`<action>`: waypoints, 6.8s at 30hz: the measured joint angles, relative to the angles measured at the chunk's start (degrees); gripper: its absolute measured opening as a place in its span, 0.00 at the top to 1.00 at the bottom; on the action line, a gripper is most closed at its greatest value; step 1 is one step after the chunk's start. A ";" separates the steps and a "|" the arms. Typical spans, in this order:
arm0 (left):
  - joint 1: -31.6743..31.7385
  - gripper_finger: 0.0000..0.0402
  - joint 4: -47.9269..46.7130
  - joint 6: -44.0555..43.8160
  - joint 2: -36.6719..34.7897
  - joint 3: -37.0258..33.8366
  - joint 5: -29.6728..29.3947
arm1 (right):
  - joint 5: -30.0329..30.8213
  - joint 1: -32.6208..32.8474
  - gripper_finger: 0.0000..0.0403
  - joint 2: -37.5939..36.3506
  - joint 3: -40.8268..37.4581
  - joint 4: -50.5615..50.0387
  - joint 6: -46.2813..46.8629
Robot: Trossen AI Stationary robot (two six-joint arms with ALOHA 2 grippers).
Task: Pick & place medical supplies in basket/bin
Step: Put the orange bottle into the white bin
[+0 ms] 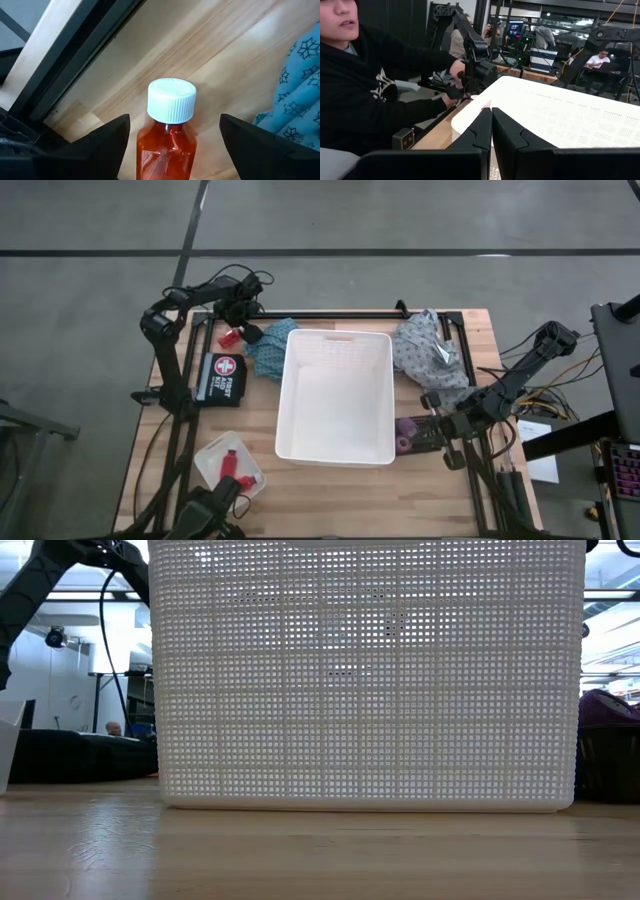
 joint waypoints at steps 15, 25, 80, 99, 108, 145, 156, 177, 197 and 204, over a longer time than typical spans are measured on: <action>0.00 0.59 -1.00 -1.83 -0.02 0.02 1.91 | -0.01 0.01 0.98 -0.02 0.00 0.00 -0.01; 0.00 0.74 -1.21 -2.31 -0.10 0.02 2.99 | -0.01 0.00 0.98 0.00 0.00 0.00 0.00; -51.32 0.75 -28.77 -52.60 -39.41 -4.99 1.48 | -0.01 0.02 0.98 -0.01 0.00 0.01 -0.01; -90.16 0.75 -25.67 -94.17 -36.30 -5.77 3.51 | 0.00 0.00 0.98 -0.02 0.00 0.02 0.00; -96.29 0.75 -22.42 -97.92 -29.89 -5.77 7.06 | -0.02 0.00 0.98 -0.02 0.00 0.00 0.00; -98.16 0.75 -18.79 -100.57 -22.13 -5.70 18.62 | -0.01 0.00 0.98 -0.02 0.00 0.00 0.00; -98.14 0.63 -20.58 -94.20 -28.11 -5.66 1.06 | 0.00 0.02 0.98 0.00 0.00 0.00 -0.01; -95.95 0.40 -16.77 -92.02 -29.22 -16.96 -3.13 | -0.01 0.01 0.98 -0.02 0.00 0.00 -0.02; -98.29 0.40 -9.82 -96.07 -29.22 -16.59 9.07 | 0.00 0.00 0.98 -0.02 0.00 0.00 0.00; -98.03 0.40 -10.48 -93.53 -29.22 -16.61 4.27 | -0.01 0.01 0.98 -0.02 0.00 -0.01 0.00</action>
